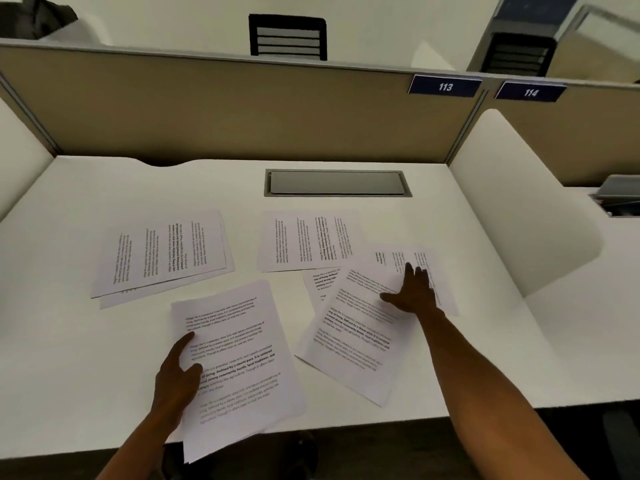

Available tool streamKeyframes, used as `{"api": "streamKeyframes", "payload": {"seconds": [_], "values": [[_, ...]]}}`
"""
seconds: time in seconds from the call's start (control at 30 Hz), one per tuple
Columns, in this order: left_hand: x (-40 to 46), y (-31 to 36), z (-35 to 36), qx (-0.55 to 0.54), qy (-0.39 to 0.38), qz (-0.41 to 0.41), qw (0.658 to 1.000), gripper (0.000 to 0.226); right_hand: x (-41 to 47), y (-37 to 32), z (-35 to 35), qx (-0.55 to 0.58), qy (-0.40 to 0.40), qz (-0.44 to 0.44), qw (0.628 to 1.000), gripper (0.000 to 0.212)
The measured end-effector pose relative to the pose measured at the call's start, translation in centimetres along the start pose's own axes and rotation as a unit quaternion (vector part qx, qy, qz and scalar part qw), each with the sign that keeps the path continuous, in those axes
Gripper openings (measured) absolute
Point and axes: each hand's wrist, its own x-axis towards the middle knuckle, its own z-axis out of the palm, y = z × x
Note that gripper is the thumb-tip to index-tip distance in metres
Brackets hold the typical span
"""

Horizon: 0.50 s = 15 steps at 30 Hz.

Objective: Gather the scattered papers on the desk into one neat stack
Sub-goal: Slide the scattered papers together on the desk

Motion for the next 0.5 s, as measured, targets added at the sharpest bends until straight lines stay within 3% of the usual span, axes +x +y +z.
{"api": "streamKeyframes", "payload": {"seconds": [0.1, 0.23, 0.5], "values": [[0.0, -0.1, 0.0, 0.011, -0.004, -0.001, 1.0, 0.065, 1.2, 0.5, -0.3, -0.04, -0.045, -0.002, 0.998, 0.124], [-0.5, -0.3, 0.1, 0.016, 0.002, 0.003, 1.0, 0.063, 1.0, -0.3, -0.2, -0.133, -0.006, -0.027, 0.991, 0.116], [-1.0, -0.1, 0.3, -0.009, 0.016, -0.004, 1.0, 0.066, 1.1, 0.1, -0.8, -0.147, -0.001, 0.004, 0.989, 0.115]]}}
